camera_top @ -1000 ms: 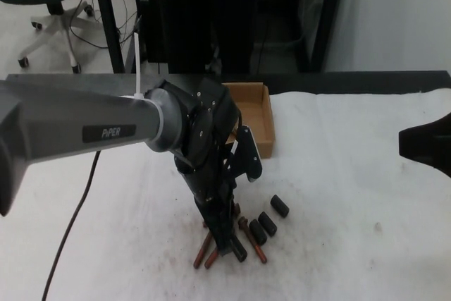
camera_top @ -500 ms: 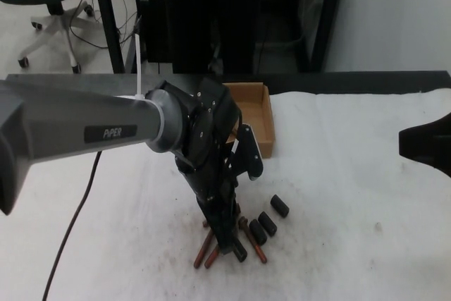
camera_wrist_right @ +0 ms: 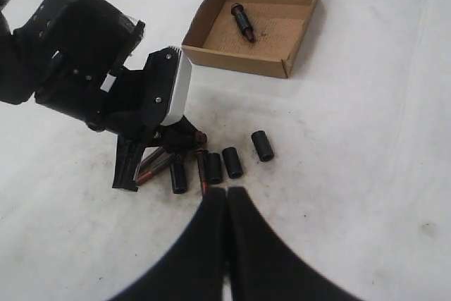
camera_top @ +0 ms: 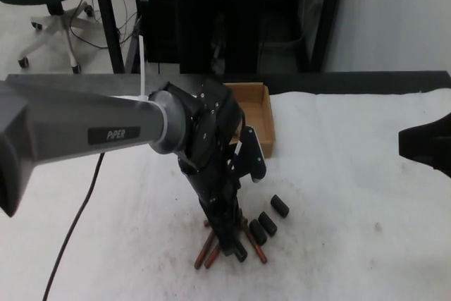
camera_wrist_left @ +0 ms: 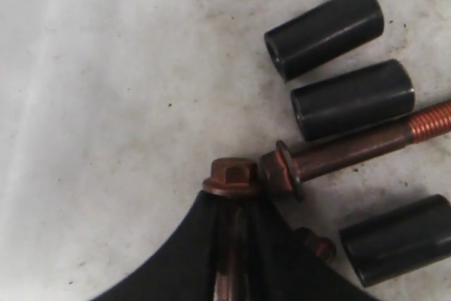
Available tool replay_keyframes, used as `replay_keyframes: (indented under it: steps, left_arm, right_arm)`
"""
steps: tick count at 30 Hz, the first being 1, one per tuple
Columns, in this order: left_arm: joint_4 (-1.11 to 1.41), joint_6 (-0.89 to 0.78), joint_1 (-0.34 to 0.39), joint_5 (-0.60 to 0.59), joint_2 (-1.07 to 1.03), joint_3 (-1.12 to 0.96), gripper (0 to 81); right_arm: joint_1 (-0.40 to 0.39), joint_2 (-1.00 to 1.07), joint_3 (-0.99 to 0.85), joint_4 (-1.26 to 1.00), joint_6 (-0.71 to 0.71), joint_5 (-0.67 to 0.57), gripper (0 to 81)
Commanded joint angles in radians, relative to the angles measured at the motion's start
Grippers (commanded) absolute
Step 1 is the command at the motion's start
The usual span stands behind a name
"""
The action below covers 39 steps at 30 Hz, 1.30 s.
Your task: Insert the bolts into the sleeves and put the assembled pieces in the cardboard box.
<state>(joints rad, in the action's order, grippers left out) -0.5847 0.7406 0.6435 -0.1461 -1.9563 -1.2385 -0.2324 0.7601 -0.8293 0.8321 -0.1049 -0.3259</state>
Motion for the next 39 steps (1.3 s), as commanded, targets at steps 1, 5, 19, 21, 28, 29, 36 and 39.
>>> replay_keyframes:
  steps: [1,5,19,21,28,29,36,39]
  left_arm:
    - [0.012,-0.005,0.019,0.012,-0.016,-0.010,0.0]
    - [0.017,-0.070,0.023,0.207,0.021,-0.063,0.0]
    - [0.018,-0.355,-0.036,0.443,0.430,-0.147,0.0]
    - [-0.009,-0.395,-0.058,0.443,0.498,-0.144,0.0]
    - [-0.218,-0.672,-0.173,0.206,0.725,-0.138,0.0]
    - [-0.225,-0.674,-0.184,0.167,0.755,-0.127,0.0]
    - [-0.096,-0.756,-0.244,-0.016,0.960,0.175,0.0]
    - [0.064,-0.893,-0.249,-0.127,1.055,0.367,0.0]
  right_arm:
    - [0.003,-0.009,0.000,0.000,0.013,-0.010,0.4]
    - [0.003,-0.009,0.000,0.000,0.016,-0.010,0.4]
    - [-0.027,0.192,0.000,0.001,0.188,-0.107,0.3]
    - [-0.047,0.258,0.000,-0.005,0.216,-0.107,0.3]
    - [-0.147,0.505,-0.022,-0.107,0.219,-0.107,0.3]
    - [-0.165,0.533,-0.033,-0.122,0.219,-0.107,0.1]
    - [-0.247,0.674,-0.150,-0.209,0.239,-0.015,23.7]
    - [-0.258,0.733,-0.209,-0.214,0.240,0.051,34.6]
